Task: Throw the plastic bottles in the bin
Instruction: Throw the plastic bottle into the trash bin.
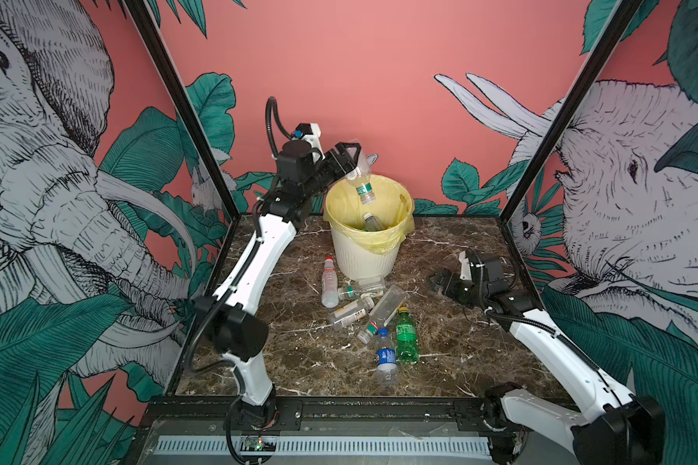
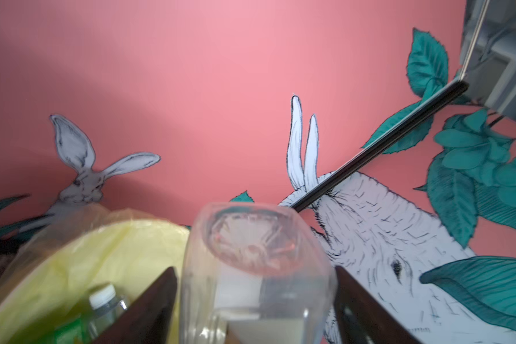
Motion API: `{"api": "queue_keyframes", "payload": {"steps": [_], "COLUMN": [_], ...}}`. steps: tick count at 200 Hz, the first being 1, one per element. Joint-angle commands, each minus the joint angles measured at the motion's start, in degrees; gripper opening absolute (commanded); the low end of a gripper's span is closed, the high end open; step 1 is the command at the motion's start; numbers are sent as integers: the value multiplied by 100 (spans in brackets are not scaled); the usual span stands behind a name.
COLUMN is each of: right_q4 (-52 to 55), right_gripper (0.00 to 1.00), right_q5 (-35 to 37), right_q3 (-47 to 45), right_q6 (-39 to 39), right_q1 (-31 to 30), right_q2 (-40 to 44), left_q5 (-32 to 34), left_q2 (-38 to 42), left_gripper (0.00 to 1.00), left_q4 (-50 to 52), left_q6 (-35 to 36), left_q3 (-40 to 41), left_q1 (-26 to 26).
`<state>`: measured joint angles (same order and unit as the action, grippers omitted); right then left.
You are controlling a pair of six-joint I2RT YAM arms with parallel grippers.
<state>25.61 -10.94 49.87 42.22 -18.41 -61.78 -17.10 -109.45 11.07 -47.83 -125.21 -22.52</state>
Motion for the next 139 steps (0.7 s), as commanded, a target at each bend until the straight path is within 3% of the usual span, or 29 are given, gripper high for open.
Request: {"api": "queue_keyframes", "payload": {"steps": [1, 57, 99, 139], "right_q4": [244, 430, 503, 527], "right_gripper": [99, 99, 99, 99], "right_q5": [3, 240, 626, 988], "right_q3": [139, 40, -14, -228], "right_q6": [-11, -36, 203, 494], "right_q1": [-4, -4, -4, -5], "right_q2": [153, 408, 589, 1026], "left_q5": [-578, -676, -1003, -850], "left_q2": [-426, 569, 1489, 2486], "left_gripper": [99, 99, 99, 99], "left_q4": [931, 1523, 1680, 1826], "left_q6": [-201, 427, 728, 1148], "left_q3": [-886, -476, 378, 1478], "left_q1": [79, 128, 125, 128]}}
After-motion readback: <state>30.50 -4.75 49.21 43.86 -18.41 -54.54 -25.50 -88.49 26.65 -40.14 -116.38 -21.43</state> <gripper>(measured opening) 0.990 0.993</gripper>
